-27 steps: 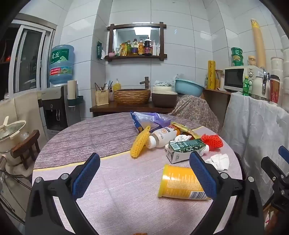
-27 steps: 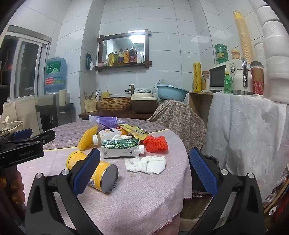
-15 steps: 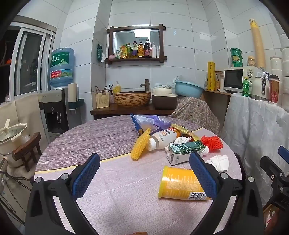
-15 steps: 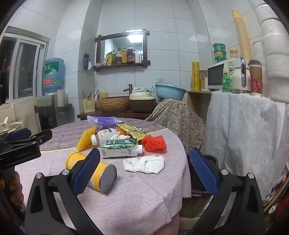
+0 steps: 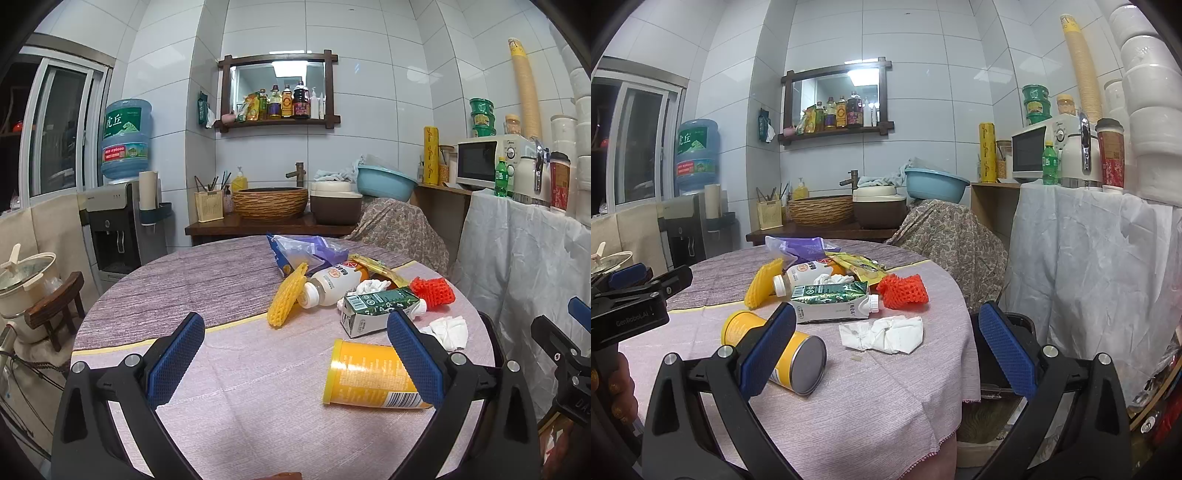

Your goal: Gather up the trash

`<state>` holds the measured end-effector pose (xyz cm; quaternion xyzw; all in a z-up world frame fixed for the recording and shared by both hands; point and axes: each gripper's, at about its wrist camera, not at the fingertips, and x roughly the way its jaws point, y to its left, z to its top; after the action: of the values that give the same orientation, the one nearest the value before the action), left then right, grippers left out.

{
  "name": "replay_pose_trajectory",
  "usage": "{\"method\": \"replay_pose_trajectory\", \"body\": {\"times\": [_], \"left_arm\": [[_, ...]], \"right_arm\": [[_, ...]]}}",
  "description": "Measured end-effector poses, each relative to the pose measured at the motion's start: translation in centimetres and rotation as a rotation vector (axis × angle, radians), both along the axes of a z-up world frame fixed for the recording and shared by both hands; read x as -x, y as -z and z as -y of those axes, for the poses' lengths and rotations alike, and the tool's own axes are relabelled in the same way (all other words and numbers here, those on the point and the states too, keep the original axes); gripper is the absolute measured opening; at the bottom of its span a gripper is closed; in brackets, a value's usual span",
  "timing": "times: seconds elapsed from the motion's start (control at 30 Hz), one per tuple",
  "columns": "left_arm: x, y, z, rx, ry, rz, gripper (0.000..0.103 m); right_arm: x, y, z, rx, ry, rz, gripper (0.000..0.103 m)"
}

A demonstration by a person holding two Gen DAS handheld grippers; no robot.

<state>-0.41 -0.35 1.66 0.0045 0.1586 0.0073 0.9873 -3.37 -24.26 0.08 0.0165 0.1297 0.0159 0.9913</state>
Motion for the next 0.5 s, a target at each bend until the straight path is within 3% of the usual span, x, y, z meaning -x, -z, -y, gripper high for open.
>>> {"method": "replay_pose_trajectory", "body": {"times": [0.4, 0.5], "left_arm": [[0.4, 0.1, 0.0, 0.002, 0.005, -0.003, 0.098], [0.2, 1.3, 0.1, 0.0, 0.006, -0.005, 0.098]], "right_arm": [[-0.1, -0.2, 0.3, -0.007, -0.005, -0.009, 0.098], [-0.2, -0.3, 0.2, -0.007, -0.007, -0.008, 0.098]]}}
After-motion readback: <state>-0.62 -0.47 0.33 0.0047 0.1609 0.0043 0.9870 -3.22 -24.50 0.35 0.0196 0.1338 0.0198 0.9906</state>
